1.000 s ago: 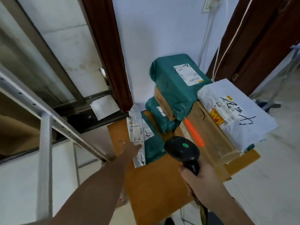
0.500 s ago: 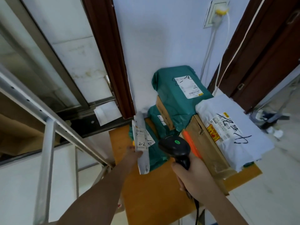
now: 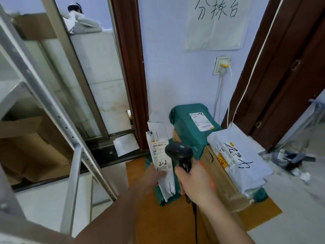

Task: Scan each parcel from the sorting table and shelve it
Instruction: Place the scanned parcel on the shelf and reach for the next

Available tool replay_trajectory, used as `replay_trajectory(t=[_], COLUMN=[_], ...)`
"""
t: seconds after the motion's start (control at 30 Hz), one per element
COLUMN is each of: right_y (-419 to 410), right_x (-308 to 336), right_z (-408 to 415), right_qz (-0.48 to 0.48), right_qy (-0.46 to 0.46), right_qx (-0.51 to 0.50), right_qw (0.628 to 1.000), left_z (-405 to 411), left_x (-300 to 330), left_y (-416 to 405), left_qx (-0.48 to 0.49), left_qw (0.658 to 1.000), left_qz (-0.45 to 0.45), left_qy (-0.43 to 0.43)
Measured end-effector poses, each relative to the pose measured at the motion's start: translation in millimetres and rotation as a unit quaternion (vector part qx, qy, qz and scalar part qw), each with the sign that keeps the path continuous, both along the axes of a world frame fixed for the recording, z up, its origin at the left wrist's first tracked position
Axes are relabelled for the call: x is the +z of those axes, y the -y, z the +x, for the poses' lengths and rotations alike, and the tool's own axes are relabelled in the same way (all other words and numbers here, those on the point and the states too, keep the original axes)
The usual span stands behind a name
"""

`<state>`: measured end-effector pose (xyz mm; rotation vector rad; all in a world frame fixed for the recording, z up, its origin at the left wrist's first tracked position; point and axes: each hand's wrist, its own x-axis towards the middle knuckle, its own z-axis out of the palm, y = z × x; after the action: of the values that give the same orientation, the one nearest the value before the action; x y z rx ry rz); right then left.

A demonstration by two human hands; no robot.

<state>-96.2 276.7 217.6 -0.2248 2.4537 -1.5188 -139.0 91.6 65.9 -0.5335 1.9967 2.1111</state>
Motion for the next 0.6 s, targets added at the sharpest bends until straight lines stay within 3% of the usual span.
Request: replay_trajectory(t=[0.13,0.33,0.6], right_y=[8,16,17], right_x=[-1,-4,-7], right_z=[1,2,4], right_qz=[-0.011,-0.014,-0.043], right_qy=[0.007,0.023,0.044], right_qx=[-0.005,0.0,-0.009], right_qw=[1.0,1.0,0.998], left_z=[-15,8,10], left_x=[-35,27,21], left_y=[9,-13,-13], left_qx=[-0.021,-0.05,-0.047], left_qw=[1.0,0.998,0.995], left_qz=[-0.007,-0.039,-0.082], left_qy=[-0.007,-0.022,-0.019])
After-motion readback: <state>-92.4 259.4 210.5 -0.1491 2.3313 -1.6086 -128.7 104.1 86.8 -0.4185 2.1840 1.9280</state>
